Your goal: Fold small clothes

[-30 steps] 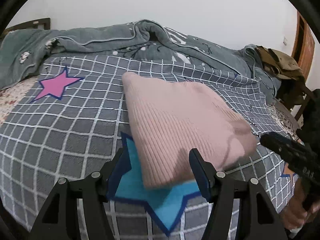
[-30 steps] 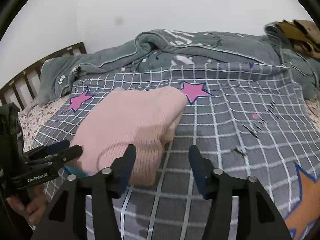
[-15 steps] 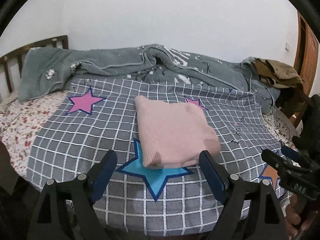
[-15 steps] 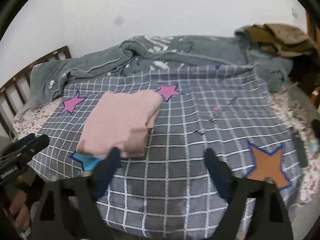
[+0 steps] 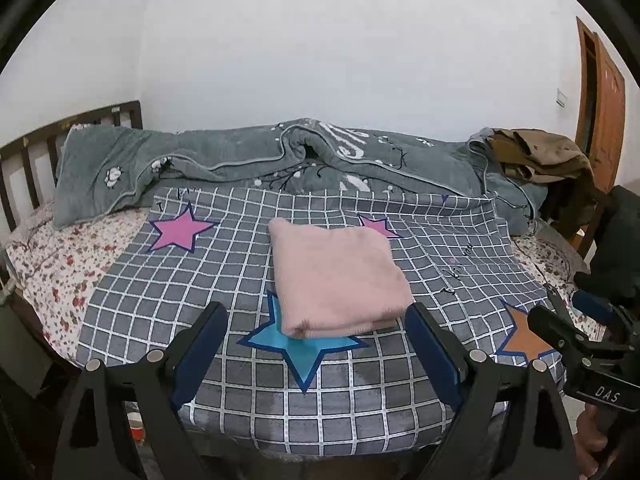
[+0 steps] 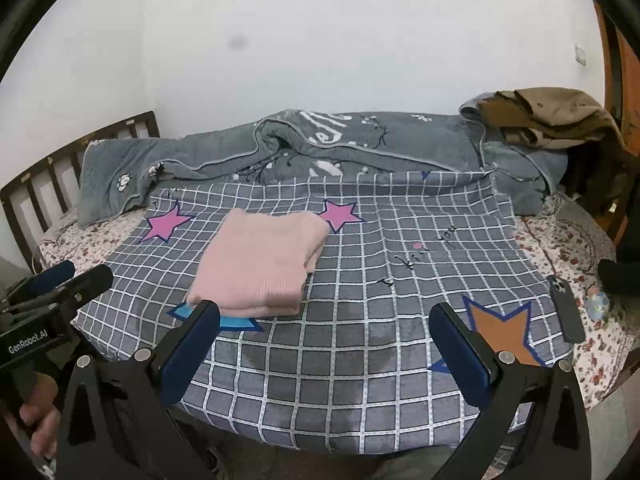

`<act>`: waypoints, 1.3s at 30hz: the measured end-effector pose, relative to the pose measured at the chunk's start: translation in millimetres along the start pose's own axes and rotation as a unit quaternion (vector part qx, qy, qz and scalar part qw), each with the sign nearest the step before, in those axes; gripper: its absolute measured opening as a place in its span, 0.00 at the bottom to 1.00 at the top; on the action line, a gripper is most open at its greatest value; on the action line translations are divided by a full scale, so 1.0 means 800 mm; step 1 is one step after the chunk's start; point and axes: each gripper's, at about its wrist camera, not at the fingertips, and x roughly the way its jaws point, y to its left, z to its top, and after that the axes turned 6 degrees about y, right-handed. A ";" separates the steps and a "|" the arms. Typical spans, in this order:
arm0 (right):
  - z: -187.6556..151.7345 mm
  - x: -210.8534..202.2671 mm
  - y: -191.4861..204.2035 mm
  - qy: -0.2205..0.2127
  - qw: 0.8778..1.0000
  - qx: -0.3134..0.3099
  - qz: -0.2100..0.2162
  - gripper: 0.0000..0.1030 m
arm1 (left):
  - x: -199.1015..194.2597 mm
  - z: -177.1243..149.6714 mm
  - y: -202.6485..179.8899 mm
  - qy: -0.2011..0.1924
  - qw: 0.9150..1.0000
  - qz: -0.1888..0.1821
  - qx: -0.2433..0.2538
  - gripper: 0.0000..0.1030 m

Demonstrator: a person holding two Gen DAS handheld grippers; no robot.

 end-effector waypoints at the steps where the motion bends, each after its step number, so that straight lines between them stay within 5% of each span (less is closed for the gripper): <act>1: -0.001 -0.001 -0.001 0.001 1.000 0.001 -0.001 0.99 | -0.002 0.000 -0.002 -0.002 1.000 0.000 0.002 0.88; 39: -0.001 -0.007 0.001 -0.003 1.000 -0.001 0.003 0.99 | -0.007 0.000 0.000 0.004 1.000 0.009 -0.003 0.88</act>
